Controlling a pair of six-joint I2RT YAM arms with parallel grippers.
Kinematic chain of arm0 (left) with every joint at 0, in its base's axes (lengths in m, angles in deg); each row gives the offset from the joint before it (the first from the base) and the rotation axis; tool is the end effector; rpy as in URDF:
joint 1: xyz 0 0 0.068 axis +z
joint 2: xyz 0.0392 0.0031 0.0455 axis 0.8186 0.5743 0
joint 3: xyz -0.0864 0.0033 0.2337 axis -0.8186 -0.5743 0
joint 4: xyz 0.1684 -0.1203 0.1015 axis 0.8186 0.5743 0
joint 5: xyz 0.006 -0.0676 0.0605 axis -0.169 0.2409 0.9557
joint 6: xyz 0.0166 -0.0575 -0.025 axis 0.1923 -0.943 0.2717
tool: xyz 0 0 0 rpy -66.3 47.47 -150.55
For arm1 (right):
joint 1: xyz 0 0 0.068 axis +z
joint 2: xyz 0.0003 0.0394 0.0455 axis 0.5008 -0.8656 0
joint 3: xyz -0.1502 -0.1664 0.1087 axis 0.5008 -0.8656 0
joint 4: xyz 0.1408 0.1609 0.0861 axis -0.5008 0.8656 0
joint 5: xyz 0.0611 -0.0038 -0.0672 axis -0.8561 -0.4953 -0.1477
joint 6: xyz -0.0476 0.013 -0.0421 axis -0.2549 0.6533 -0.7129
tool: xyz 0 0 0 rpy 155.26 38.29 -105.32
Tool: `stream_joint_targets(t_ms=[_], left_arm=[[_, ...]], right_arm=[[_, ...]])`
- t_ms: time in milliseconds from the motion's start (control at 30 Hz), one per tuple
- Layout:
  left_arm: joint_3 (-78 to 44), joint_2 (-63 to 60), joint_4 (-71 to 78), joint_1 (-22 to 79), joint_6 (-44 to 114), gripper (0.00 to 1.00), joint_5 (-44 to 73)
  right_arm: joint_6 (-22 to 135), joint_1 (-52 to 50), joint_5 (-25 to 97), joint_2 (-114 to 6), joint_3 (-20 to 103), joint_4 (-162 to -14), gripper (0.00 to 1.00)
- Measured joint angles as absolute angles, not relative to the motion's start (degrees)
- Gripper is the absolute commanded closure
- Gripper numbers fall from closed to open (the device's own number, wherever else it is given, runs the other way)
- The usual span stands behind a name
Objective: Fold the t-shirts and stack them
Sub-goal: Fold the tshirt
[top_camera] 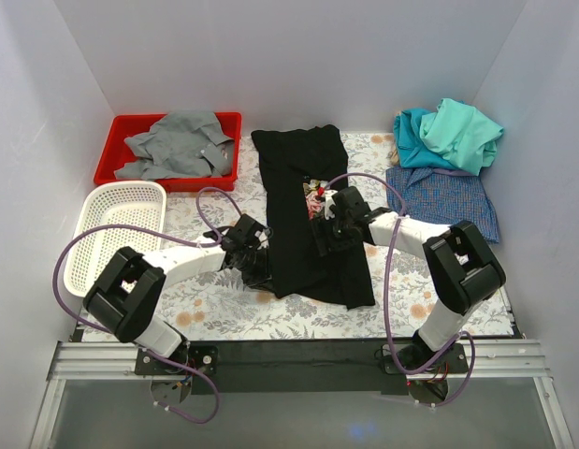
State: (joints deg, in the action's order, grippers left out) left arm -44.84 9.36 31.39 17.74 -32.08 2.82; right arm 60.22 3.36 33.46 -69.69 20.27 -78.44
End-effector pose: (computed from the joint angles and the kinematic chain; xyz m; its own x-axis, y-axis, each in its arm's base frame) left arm 0.1867 -0.1634 0.1405 -0.7985 -0.5530 0.2378 -0.5978 0.6823 -0.4208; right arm 0.2624 0.1840 0.1553 -0.7648 -0.2936 -0.5735 -0.5048 0.8262 0.2502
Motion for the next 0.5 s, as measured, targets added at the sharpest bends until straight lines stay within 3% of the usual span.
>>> stream_joint_targets(t_ms=[33, 300, 500], left_arm=[[-44.8, 9.3, 31.3, 17.5, -32.2, 1.0, 2.6], [-44.8, 6.7, 31.8, 15.7, -33.4, 1.0, 0.8], [-44.8, -1.9, 36.6, 14.2, -35.9, 1.0, 0.4]], right_arm=[[60.2, 3.4, 33.5, -69.9, 20.5, -78.5, 0.21], [60.3, 3.4, 33.0, -73.4, 23.8, -80.3, 0.22], [60.5, 3.8, 34.2, -74.4, 24.5, -81.3, 0.23]])
